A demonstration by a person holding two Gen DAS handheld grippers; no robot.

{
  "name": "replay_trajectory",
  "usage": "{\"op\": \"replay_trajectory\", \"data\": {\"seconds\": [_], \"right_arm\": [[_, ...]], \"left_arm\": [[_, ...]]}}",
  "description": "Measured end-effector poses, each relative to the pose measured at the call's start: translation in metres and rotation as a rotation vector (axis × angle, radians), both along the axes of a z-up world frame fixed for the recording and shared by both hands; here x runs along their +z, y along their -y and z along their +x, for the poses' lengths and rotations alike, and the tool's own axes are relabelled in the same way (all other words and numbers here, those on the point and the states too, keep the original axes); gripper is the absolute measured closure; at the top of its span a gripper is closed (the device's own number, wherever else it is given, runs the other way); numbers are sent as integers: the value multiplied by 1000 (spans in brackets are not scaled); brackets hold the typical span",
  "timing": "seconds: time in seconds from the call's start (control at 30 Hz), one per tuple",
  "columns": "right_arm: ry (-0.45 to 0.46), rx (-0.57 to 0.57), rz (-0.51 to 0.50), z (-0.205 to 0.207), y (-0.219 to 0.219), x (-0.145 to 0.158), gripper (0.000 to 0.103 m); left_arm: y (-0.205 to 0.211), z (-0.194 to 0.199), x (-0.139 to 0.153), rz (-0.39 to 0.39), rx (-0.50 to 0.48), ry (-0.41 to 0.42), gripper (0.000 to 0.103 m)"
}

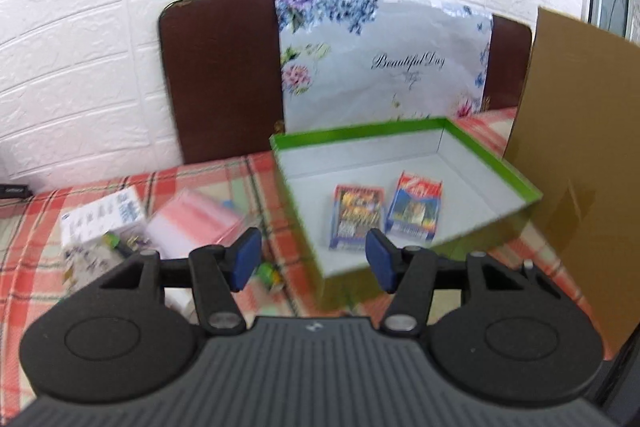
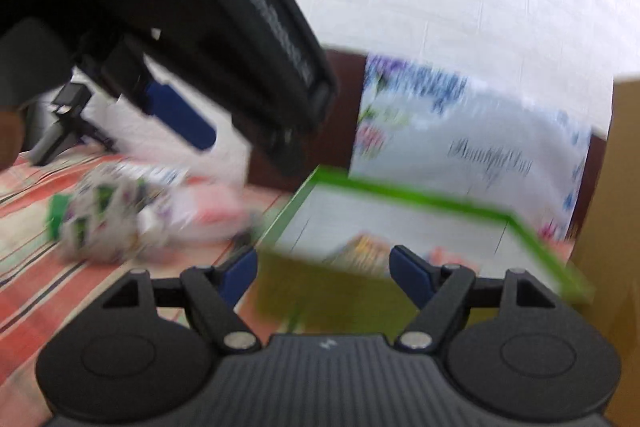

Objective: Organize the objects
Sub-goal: 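Lower the small box into the green box and open the left gripper, then reach the left gripper to the floral cloth pouch and grasp it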

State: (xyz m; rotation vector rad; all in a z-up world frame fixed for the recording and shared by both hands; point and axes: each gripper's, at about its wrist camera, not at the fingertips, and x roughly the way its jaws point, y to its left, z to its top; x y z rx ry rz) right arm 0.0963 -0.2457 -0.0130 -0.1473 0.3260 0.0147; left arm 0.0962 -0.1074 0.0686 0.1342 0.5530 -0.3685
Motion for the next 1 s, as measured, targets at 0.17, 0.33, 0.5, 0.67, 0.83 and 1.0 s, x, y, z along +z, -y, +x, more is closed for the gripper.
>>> {"op": "replay_trajectory", "data": {"seconds": [0.17, 0.33, 0.5, 0.67, 0.83, 1.0], "right_arm": [[-72, 52, 20, -27, -17, -10, 28], [-107, 94, 11, -49, -33, -4, 28], [-135, 128, -12, -55, -55, -8, 28], [-164, 168, -31, -52, -77, -8, 28], [-190, 213, -51, -47, -100, -10, 28], [-215, 264, -72, -36, -122, -12, 28]], "left_arm": [[-27, -17, -17, 16, 50, -26, 43], [-55, -28, -35, 29, 122, -77, 43], [-86, -36, -47, 53, 199, -83, 42], [-122, -37, -57, 33, 275, -103, 42], [-153, -37, -70, 37, 343, -109, 41], [-192, -32, -86, 46, 428, -100, 40]]}}
